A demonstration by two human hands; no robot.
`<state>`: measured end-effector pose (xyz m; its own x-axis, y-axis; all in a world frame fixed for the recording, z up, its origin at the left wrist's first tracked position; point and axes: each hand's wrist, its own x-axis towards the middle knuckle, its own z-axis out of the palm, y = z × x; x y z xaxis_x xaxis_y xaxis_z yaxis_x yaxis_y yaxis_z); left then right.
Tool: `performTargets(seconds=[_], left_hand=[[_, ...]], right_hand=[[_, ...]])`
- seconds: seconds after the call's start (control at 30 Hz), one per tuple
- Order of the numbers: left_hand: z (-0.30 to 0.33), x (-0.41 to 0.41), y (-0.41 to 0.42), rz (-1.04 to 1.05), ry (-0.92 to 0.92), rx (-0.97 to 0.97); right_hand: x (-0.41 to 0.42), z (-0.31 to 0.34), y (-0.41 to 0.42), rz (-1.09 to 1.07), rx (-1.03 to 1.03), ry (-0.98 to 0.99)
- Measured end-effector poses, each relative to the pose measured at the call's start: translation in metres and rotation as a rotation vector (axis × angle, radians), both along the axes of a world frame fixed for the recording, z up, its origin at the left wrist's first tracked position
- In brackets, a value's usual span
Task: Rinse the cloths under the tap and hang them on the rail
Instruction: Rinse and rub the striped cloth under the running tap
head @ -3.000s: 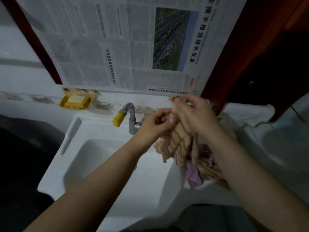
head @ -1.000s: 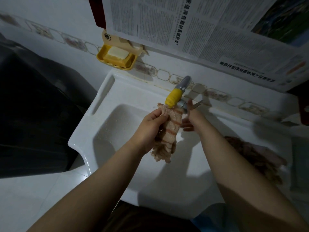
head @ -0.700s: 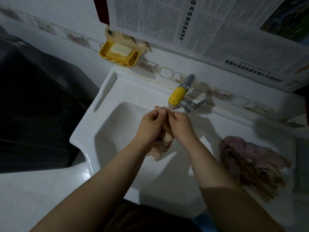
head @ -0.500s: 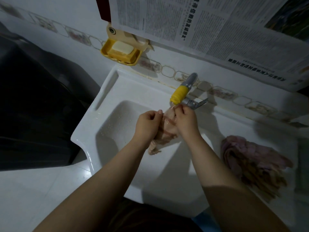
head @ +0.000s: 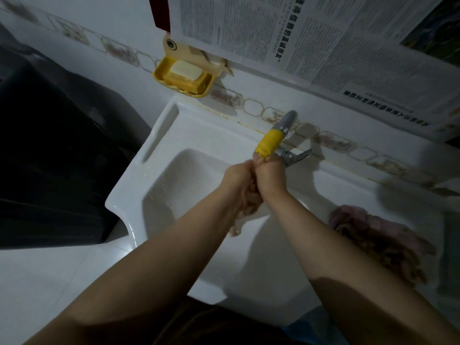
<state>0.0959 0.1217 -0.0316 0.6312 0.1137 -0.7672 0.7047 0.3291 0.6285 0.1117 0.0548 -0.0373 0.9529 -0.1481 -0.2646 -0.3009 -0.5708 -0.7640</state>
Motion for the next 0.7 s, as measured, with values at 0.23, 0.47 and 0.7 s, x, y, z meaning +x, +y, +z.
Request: performTargets(seconds=[0.23, 0.47, 0.7], left_hand=[[0.001, 0.000, 0.003, -0.013, -0.009, -0.003], [-0.001, 0.001, 0.005, 0.116, 0.020, -0.088], [0.001, 0.002, 0.023, -0.093, -0.098, 0.162]], right_hand=[[-0.005, 0.001, 0.006, 0.052, -0.061, -0.049], [-0.018, 0.005, 0.010, 0.172, -0.154, -0.126], [-0.006, 0.004, -0.014, 0.187, 0.158, 0.049]])
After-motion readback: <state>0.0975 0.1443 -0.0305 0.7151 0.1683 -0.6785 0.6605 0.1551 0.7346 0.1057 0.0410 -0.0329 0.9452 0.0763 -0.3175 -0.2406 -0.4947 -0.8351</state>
